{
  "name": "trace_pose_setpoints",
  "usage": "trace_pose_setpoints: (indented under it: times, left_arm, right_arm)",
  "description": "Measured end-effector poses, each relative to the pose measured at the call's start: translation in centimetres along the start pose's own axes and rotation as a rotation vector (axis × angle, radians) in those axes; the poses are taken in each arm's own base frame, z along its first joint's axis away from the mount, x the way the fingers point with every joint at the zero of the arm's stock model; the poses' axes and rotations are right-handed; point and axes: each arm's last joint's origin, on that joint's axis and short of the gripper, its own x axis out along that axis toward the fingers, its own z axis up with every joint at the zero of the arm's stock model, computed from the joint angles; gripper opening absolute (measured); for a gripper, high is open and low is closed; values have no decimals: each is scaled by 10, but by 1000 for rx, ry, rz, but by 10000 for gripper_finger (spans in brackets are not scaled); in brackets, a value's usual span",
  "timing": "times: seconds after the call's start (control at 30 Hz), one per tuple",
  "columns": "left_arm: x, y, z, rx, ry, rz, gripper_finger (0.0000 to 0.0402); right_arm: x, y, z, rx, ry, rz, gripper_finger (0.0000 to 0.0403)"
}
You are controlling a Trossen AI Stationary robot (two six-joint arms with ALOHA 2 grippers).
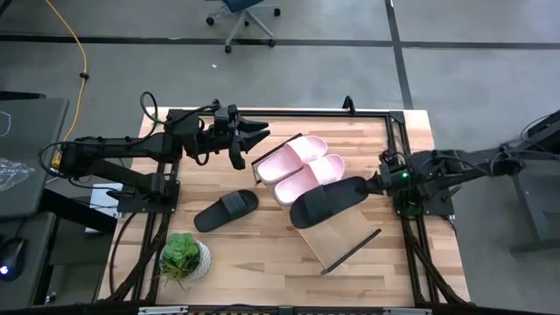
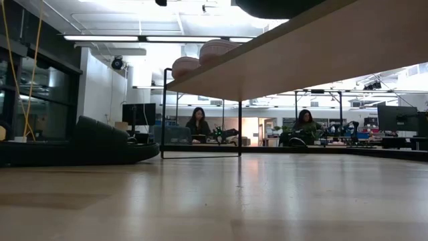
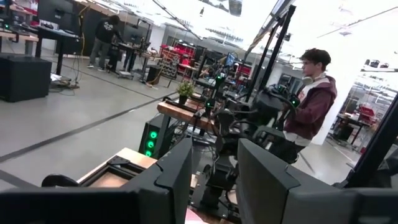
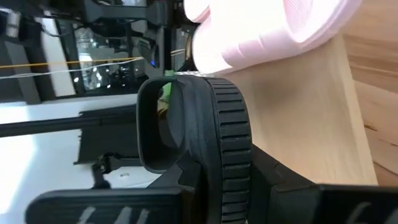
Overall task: Pick and place slides into the shelf
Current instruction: Put the top black slide on the shelf
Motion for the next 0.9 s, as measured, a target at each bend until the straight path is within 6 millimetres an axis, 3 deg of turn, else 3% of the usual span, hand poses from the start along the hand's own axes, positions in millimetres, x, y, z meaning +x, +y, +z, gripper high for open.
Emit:
trace_pose_setpoints:
  times: [0.4, 0.57, 0.9]
  left_arm:
    - [0, 1, -2, 20, 21, 6, 117]
    - [0, 1, -2, 20, 22, 6, 117]
    - [0, 1, -2, 20, 21, 5, 117]
  right_arm:
    - [3, 1, -30, 35, -67, 20, 50]
    - [4, -10, -41, 51, -60, -72, 50]
    - [7, -16, -44, 69, -166, -107, 50]
